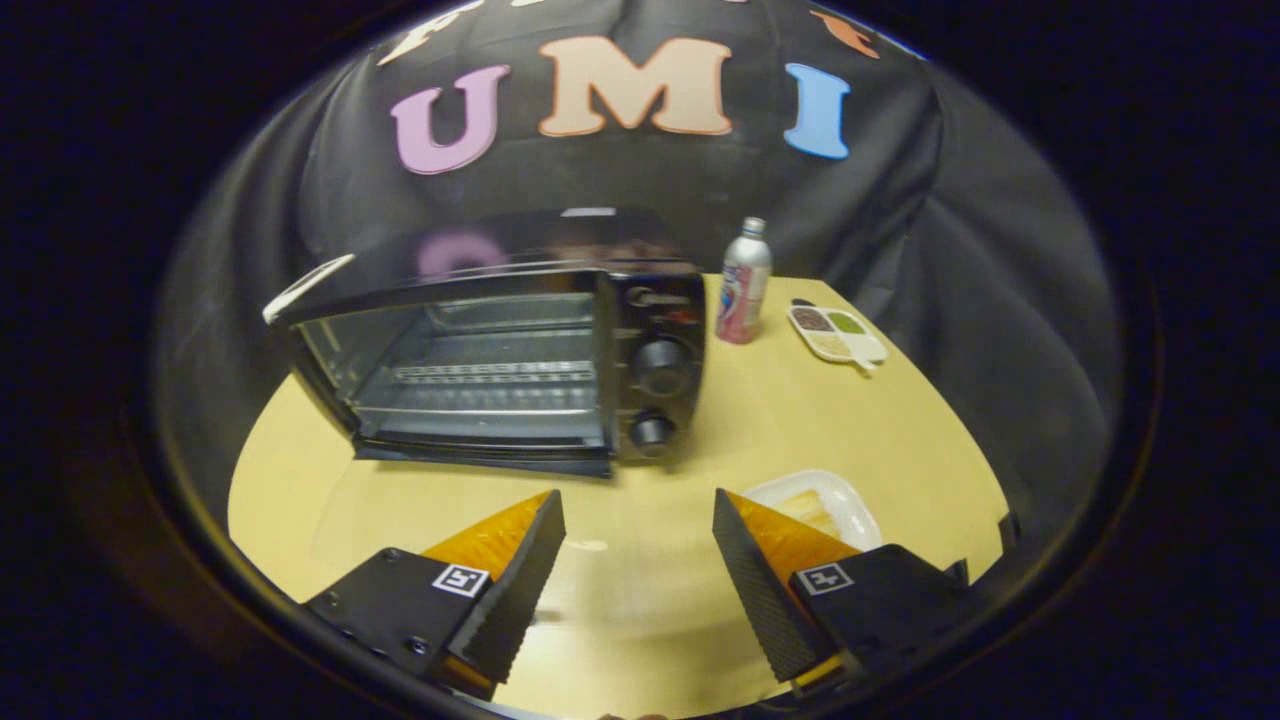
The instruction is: Open the toaster oven, put the food inside, and close the toaster oven door.
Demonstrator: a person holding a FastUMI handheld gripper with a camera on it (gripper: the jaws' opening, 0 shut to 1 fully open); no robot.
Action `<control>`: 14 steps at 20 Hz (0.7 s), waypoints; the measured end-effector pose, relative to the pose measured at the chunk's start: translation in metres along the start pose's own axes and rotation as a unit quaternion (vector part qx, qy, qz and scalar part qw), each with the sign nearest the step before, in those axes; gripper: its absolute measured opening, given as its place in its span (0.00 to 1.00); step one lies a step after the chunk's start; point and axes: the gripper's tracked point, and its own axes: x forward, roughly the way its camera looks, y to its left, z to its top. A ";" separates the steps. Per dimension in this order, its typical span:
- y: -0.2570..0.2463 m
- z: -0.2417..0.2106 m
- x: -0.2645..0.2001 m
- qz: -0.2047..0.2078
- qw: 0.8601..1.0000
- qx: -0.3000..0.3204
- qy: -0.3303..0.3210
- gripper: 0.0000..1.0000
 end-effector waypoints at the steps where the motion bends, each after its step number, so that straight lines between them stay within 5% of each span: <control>1: -0.018 -0.004 0.004 -0.009 1.000 0.004 0.007 0.95; 8: -0.108 -0.036 0.039 -0.043 0.997 0.006 0.061 0.96; 14: -0.113 -0.057 0.063 0.012 0.994 -0.036 0.107 0.96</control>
